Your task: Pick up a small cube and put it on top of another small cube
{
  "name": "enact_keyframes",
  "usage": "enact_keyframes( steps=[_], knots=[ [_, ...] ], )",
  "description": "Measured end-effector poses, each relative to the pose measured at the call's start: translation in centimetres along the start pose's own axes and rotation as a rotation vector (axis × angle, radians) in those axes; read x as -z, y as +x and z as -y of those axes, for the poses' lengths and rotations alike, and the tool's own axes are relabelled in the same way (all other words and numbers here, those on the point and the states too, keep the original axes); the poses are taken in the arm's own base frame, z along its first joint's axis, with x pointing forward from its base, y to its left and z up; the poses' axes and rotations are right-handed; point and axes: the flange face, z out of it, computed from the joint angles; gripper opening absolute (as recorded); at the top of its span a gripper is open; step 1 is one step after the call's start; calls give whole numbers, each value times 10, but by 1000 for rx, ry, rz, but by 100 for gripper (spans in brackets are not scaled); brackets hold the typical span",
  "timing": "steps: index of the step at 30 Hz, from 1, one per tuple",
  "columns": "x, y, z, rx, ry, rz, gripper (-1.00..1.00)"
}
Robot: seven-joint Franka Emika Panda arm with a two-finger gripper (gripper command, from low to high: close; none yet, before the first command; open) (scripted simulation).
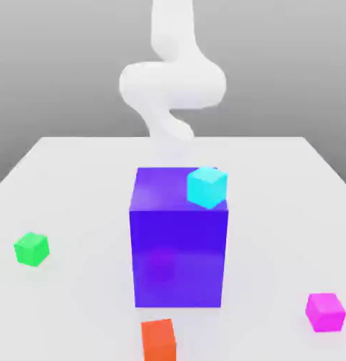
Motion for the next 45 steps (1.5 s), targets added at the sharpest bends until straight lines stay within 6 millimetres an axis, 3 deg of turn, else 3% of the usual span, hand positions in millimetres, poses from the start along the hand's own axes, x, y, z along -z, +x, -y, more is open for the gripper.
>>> enact_keyframes(
  steps=[5, 10, 16, 19, 24, 28, 32, 33, 40, 45],
  knots=[
    [-99, -33, 24, 238, 10, 189, 0],
    [-188, -90, 41, 476, 17, 352, 0],
    [-279, -181, 47, 772, 19, 525, 0],
    [-314, -239, 47, 942, 25, 607, 0],
    [-367, -317, 21, 1194, 6, 719, 0],
    [-400, -373, -6, 1389, -11, 790, 0],
    [-439, -404, -31, 1419, -13, 800, 0],
    [-445, -408, -36, 1419, -13, 801, -100],
    [-445, -409, -36, 1421, -14, 803, -100],
    [-405, -380, -10, 1412, -10, 797, -100]
  ],
)
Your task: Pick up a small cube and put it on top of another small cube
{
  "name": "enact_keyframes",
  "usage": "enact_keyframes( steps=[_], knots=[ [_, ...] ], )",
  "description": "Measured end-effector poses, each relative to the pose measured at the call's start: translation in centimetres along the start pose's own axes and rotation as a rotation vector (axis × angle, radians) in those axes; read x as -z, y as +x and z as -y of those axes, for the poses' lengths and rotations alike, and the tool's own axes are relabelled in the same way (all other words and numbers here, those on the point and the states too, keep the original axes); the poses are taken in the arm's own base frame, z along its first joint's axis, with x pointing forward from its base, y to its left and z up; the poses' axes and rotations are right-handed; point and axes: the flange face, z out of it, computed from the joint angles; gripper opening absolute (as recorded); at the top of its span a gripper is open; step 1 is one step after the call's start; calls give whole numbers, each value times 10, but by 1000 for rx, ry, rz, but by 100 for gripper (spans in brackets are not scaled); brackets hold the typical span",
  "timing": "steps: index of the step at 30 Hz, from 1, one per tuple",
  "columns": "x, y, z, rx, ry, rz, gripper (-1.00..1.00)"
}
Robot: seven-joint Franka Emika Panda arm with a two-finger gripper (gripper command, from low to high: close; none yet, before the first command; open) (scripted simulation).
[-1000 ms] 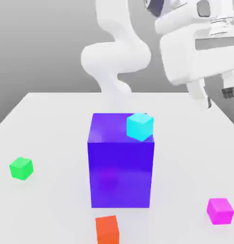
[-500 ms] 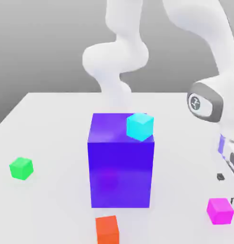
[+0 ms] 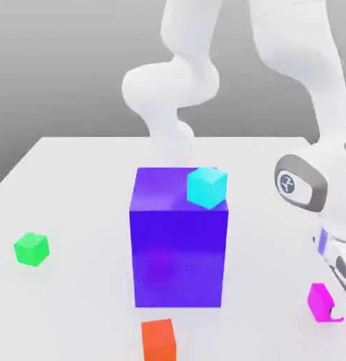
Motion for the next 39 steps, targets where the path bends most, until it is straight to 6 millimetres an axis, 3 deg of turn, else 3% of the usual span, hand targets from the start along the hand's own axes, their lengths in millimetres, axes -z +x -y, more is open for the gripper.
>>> enact_keyframes(
  steps=[2, 4, 9, 12, 14, 18, 20, 24, 31, 34, 39],
  knots=[
    [15, 0, -18, -23, -3, -27, -100],
    [30, -9, -53, -36, -19, -49, -100],
    [65, -71, -162, -46, -84, -70, -100],
    [82, -126, -222, -67, -121, -69, -100],
    [95, -182, -267, -100, -149, -63, -100],
    [107, -280, -311, -97, -173, -29, -100],
    [107, -328, -321, -82, -165, -7, -100],
    [100, -409, -321, -24, -133, 24, -100],
    [76, -534, -286, 83, -47, 22, -100],
    [63, -556, -270, 122, -9, 8, -100],
    [55, -558, -273, 135, -12, -1, -100]
  ],
)
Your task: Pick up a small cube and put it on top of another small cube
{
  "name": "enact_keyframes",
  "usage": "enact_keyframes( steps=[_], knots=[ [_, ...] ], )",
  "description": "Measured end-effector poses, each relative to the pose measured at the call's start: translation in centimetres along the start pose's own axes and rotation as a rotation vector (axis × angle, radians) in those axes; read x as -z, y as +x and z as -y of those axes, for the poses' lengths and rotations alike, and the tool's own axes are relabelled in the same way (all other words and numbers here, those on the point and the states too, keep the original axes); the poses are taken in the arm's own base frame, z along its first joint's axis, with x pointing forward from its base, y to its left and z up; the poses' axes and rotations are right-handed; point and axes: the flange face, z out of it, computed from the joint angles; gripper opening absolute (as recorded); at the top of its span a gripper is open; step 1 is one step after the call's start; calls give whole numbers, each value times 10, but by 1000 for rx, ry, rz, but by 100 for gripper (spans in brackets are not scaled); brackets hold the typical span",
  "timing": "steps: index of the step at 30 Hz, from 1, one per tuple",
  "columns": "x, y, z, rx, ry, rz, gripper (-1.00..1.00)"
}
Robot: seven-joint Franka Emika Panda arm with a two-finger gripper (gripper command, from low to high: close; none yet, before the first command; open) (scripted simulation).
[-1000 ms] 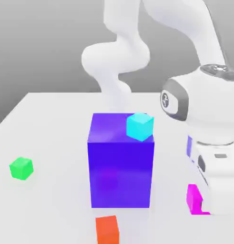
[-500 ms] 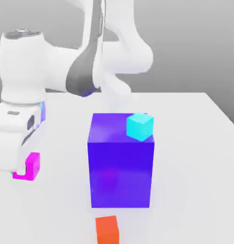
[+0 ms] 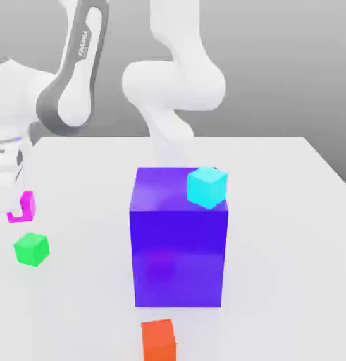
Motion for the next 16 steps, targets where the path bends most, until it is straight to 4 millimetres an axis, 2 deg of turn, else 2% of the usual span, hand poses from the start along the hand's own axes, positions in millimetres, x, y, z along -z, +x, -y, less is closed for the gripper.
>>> enact_keyframes(
  steps=[6, 13, 14, 16],
  knots=[
    [-18, 0, -3, 4, -5, -2, -100],
    [-53, -1, 4, -4, 6, 3, -100],
    [-59, -2, 6, -6, 9, 4, 100],
    [-59, -2, 6, -6, 9, 4, 100]
  ],
)
